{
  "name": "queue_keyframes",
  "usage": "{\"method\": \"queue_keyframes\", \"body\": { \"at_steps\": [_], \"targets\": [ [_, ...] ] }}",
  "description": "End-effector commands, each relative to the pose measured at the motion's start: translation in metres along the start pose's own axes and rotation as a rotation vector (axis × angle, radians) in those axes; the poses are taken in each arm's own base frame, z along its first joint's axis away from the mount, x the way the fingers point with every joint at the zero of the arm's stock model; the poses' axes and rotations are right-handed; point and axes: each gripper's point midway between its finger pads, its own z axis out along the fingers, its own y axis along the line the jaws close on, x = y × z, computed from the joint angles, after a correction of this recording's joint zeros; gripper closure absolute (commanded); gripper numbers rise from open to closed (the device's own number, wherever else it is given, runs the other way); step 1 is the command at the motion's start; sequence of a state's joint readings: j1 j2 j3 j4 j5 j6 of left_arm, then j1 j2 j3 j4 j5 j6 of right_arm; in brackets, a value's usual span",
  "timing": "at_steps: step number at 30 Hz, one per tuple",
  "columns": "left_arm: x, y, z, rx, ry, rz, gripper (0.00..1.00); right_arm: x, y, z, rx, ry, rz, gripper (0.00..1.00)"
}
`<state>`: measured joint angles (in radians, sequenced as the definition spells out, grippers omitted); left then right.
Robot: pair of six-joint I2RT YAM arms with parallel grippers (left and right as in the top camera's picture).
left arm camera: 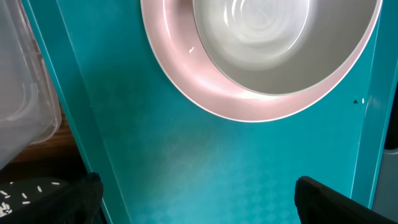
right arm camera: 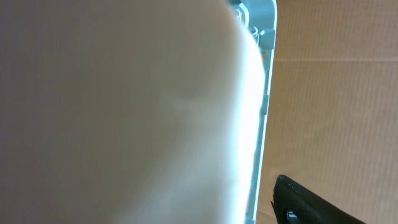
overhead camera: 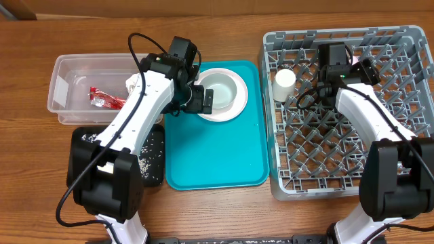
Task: Sort waste into correct bins and load items into the dishwasher
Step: 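Lower the pink bowl upside down into the rack with the right gripper, then open the right gripper and raise it off the pink bowl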
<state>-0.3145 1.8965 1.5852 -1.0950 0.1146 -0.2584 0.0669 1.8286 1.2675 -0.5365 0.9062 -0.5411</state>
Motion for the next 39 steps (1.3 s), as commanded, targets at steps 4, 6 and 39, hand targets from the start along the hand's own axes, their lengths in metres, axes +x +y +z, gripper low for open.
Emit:
{"method": "queue_keyframes", "body": {
  "at_steps": [4, 6, 39],
  "targets": [
    [-0.006, -0.004, -0.008, -0.004, -0.032, 0.024, 0.0, 0.003, -0.029, -0.016, 0.025, -0.038, 0.052, 0.1],
    [-0.006, -0.004, -0.008, -0.004, -0.032, 0.023, 0.0, 0.001, -0.04, -0.026, 0.022, -0.071, 0.085, 0.09],
    [-0.006, -0.003, -0.008, -0.005, -0.032, 0.021, 0.0, -0.062, 0.059, -0.062, -0.763, -0.286, 0.564, 0.93]
  ]
}}
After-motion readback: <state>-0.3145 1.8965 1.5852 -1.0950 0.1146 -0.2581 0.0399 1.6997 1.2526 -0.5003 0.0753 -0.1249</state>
